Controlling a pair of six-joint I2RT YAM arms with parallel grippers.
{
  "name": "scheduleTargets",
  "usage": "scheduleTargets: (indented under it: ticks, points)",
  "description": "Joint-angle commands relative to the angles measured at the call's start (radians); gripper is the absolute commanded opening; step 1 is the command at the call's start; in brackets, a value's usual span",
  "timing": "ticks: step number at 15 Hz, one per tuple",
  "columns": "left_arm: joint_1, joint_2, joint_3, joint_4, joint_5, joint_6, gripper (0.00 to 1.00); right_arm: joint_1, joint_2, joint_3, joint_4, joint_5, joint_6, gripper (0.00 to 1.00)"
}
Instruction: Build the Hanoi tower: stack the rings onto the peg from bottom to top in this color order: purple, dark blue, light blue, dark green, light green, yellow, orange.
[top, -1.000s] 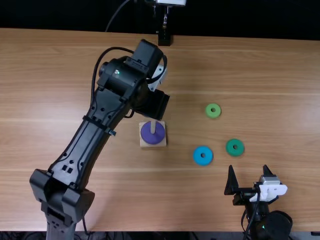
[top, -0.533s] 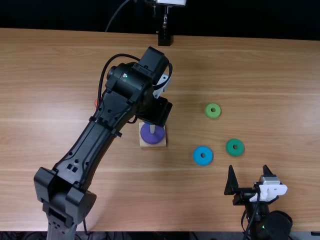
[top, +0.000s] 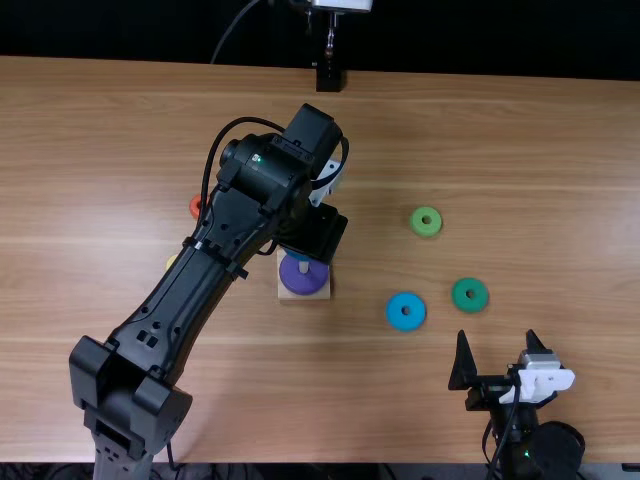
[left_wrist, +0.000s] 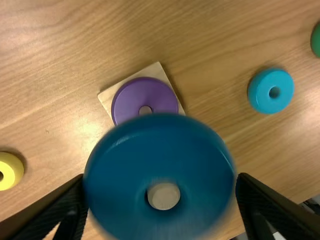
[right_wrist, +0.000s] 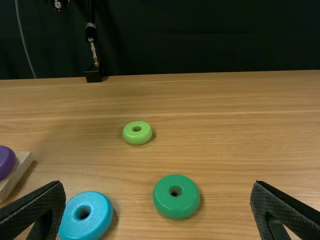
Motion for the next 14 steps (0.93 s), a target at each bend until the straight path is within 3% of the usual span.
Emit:
scheduleTargets:
  ticks: [1,8,12,13,14]
  points:
    - [-0.013,-0.02,-0.025,-0.005,0.018,0.005,1.0,-0.013,-0.013,-0.048,-0.081,-0.015,-0.001,1.0]
    - [0.015,-0.084,0.002,0.043,0.0,0.019,1.0,-0.013,-0.013,-0.048,-0.081,-0.015,-0.001,1.0]
    - [0.174,-0.33,-0.13,0.341,-0.011,0.017,1.0,-0.013,-0.013,-0.048,-0.083,-0.015,-0.001,1.0]
    - [0.217,-0.433,-0.216,0.397,-0.039,0.017,1.0,-0.013,-0.013,-0.048,-0.081,-0.015,-0.001,1.0]
    - [0.263,-0.523,-0.32,0.452,-0.09,0.017,1.0,-0.013,-0.013,-0.048,-0.081,-0.015,-0.001,1.0]
